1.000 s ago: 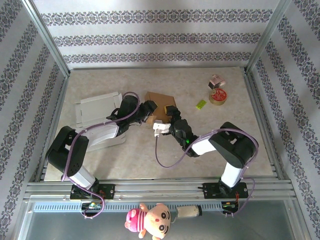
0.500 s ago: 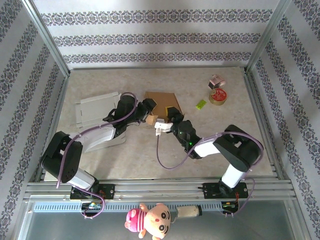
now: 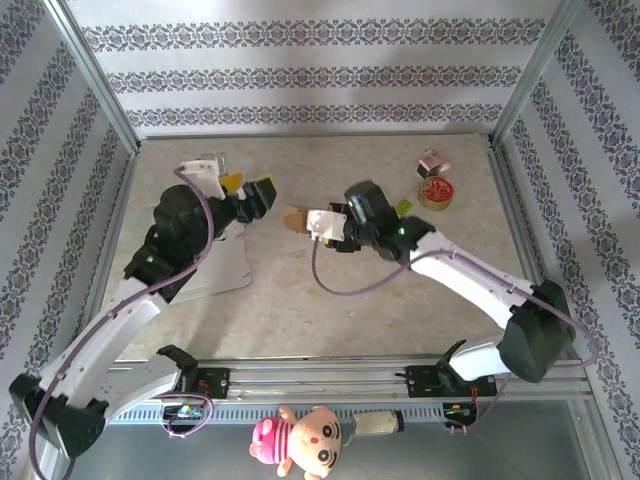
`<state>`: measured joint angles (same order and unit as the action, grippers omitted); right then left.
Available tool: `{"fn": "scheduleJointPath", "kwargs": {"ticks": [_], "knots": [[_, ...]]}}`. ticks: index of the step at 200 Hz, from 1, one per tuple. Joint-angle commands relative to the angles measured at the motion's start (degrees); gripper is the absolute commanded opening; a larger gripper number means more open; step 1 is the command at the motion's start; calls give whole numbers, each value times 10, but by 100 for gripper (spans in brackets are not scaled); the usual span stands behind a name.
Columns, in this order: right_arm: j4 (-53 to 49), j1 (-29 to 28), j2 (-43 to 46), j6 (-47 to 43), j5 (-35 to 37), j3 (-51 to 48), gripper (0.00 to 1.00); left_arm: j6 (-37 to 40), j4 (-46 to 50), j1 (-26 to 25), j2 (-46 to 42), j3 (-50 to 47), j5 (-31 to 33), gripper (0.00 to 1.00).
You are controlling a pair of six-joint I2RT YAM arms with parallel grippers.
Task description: Fold the paper box
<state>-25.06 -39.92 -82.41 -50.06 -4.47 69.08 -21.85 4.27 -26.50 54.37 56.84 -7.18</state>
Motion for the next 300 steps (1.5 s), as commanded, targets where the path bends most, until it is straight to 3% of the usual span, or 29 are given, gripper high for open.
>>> {"fn": "scheduleJointPath", "kwargs": {"ticks": [1, 30, 62, 94, 111, 143, 166, 195, 223, 244, 259, 275, 300], "knots": [[-385, -3, -89, 17, -47, 130, 45, 232, 138, 3, -18, -15, -86, 88], [-444, 4, -171, -1, -24, 229, 47, 306, 220, 3, -53, -18, -161, 88], [-459, -6, -240, -25, -26, 286, 47, 334, 242, 3, -89, -56, -175, 89], [-407, -9, -268, -31, -36, 277, 47, 334, 240, 3, -100, -77, -165, 88], [-372, -14, -262, -36, -26, 257, 53, 329, 230, 3, -100, -78, -156, 87], [-316, -14, -205, -39, -17, 213, 81, 334, 224, 3, -94, -70, -168, 87], [-298, -10, -158, -13, -32, 196, 84, 333, 237, 3, -75, -55, -163, 86], [-247, 18, -77, 92, -93, 150, 85, 314, 251, 2, -47, -37, -181, 85], [-173, 71, 3, 316, -132, 59, 83, 260, 248, -7, -6, -20, -191, 80], [-158, 130, 39, 495, -162, 13, 74, 210, 246, -14, 31, -5, -165, 73], [-151, 155, 57, 511, -165, -24, 71, 199, 243, -20, 54, 3, -148, 71], [-138, 156, 66, 498, -136, -49, 66, 199, 239, -27, 76, 8, -135, 70], [-126, 154, 59, 485, -148, -50, 56, 192, 254, -34, 107, 26, -114, 68]]}}
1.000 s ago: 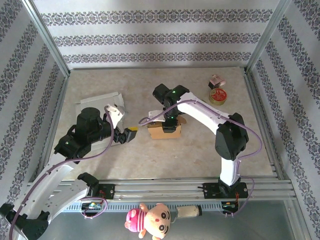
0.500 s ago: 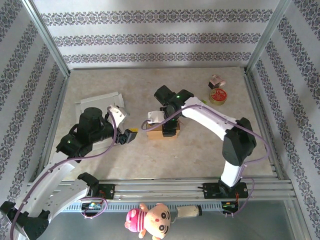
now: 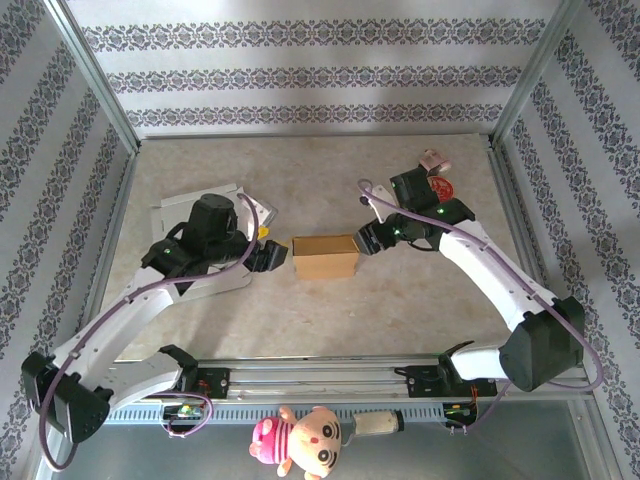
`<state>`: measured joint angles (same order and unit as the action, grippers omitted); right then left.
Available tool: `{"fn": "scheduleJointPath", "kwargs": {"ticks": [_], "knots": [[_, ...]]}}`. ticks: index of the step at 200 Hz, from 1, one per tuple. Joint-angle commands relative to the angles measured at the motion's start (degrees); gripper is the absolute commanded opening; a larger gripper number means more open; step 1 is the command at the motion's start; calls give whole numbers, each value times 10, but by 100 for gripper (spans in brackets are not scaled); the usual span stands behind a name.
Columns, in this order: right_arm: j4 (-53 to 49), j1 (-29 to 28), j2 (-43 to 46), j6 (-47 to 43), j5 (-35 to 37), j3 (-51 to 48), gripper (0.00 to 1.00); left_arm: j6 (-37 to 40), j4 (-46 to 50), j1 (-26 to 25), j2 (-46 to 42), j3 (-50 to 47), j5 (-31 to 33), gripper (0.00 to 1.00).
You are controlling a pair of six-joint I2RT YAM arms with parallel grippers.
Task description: Fold the paper box
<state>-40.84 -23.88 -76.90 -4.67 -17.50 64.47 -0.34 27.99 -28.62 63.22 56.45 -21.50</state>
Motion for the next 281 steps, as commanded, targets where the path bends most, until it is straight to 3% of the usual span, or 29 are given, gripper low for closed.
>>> {"fn": "scheduleJointPath", "kwargs": {"ticks": [1, 116, 149, 212, 247, 281], "knots": [[32, -7, 4, 30, -20, -4, 56, -23, 16, -13, 20, 31, 29, 68], [12, -44, -3, -8, 65, 21, 37, -24, 12, -32, 43, 33, 53, 68], [8, -46, 4, -6, 60, 26, 35, -40, 15, -40, 53, 41, 71, 67], [6, -50, 2, 2, 45, 30, 16, -64, 27, -45, 89, 75, 89, 64], [-4, -51, 9, 0, 57, 33, 11, -75, 57, -45, 108, 97, 133, 64], [-5, -52, 15, 2, 49, 34, 5, -69, 64, -45, 119, 104, 94, 64]]}}
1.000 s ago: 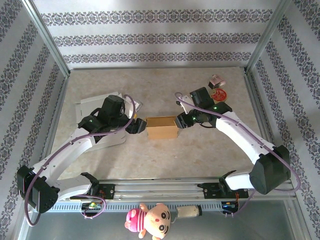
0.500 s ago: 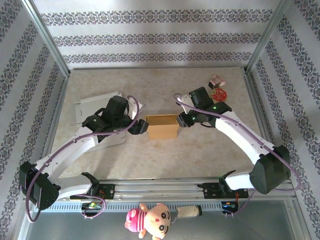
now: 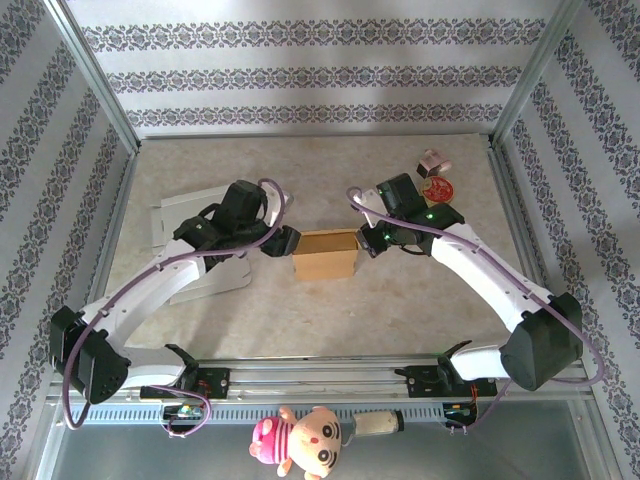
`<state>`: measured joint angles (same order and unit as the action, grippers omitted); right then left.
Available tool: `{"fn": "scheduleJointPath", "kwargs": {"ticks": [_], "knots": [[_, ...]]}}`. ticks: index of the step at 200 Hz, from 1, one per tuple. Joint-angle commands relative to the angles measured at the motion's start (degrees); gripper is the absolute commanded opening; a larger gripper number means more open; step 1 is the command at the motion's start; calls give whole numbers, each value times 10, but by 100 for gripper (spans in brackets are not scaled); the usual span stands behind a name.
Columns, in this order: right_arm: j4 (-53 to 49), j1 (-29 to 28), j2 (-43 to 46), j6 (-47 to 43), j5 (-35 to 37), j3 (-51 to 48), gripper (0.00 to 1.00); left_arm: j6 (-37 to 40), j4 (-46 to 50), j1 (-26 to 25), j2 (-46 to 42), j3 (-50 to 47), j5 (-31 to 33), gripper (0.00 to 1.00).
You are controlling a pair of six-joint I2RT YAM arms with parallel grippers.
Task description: Fold the paper box
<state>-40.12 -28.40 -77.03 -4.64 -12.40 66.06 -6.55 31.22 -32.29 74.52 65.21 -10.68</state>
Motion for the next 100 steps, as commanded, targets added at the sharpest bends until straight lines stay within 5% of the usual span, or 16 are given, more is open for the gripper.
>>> {"fn": "scheduleJointPath", "kwargs": {"ticks": [1, 68, 100], "knots": [[-13, -7, 16, 2, -1, 18, 5, -7, 32, -9, 6, 16, -15, 64], [-14, -7, 4, 5, 2, 20, 5, 22, 70, -9, 25, 36, -102, 58], [-14, -7, 0, 3, 5, 21, 5, 29, 32, -9, -4, 3, -110, 66]]}}
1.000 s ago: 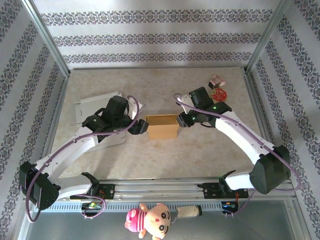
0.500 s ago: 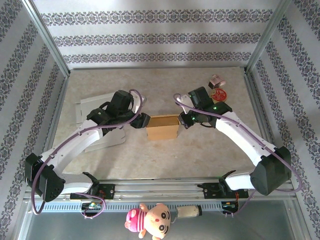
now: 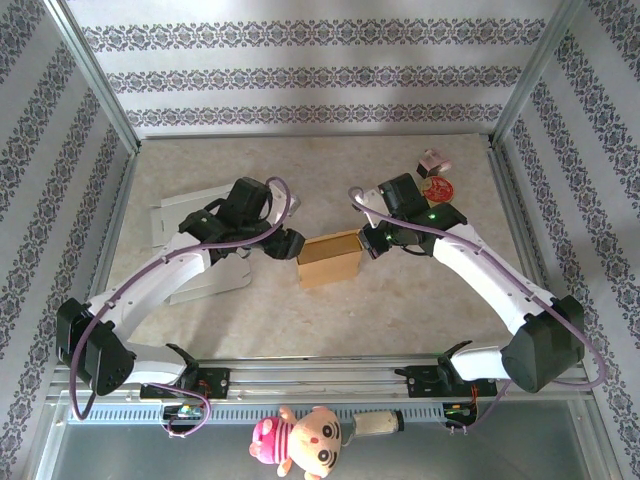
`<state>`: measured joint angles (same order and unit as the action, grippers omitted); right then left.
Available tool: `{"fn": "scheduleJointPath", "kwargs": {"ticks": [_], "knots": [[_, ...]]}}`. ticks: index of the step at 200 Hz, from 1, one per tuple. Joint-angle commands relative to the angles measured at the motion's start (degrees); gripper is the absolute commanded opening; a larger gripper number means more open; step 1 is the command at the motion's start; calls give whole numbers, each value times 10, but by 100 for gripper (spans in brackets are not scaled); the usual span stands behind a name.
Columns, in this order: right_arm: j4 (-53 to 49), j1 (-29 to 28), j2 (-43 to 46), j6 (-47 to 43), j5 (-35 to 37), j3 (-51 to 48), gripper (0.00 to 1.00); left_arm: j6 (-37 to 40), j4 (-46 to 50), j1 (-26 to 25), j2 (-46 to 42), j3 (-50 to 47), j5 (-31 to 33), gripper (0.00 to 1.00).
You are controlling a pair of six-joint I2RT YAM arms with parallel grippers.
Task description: Fold the paper box
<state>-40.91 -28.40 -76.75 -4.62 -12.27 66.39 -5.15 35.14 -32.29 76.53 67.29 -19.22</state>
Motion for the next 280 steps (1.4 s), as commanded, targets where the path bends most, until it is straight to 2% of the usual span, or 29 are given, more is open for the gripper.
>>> {"fn": "scheduleJointPath", "kwargs": {"ticks": [1, 24, 47, 86, 100, 130, 170, 202, 216, 280], "knots": [[-6, -7, -3, 3, 3, 18, 5, 15, -9, -9, -25, -18, -24, 66], [-8, -7, -6, 1, 3, 23, 5, 13, -7, -8, -22, -20, 1, 65], [-10, -7, -6, 0, 3, 25, 5, 18, 11, -8, -4, -5, -20, 61], [-9, -7, -7, 7, 6, 21, 5, 8, 22, -8, 1, -1, -12, 31], [-9, -8, -8, 12, 6, 21, 5, -1, 20, -8, -2, -2, -3, 17], [0, -8, -12, 44, 0, 22, 5, -35, 8, -9, -10, -7, 22, 4], [44, -8, -14, 171, -28, 9, 7, -121, -13, -8, 1, -7, 54, 2], [71, -10, -4, 222, -57, -5, 6, -181, -29, -8, 7, -7, 49, 2], [81, -12, -3, 241, -75, -12, 6, -189, -30, -8, 11, -4, 43, 2], [84, -16, -10, 263, -71, -44, 6, -191, -34, -8, 9, -15, 52, 2]]}}
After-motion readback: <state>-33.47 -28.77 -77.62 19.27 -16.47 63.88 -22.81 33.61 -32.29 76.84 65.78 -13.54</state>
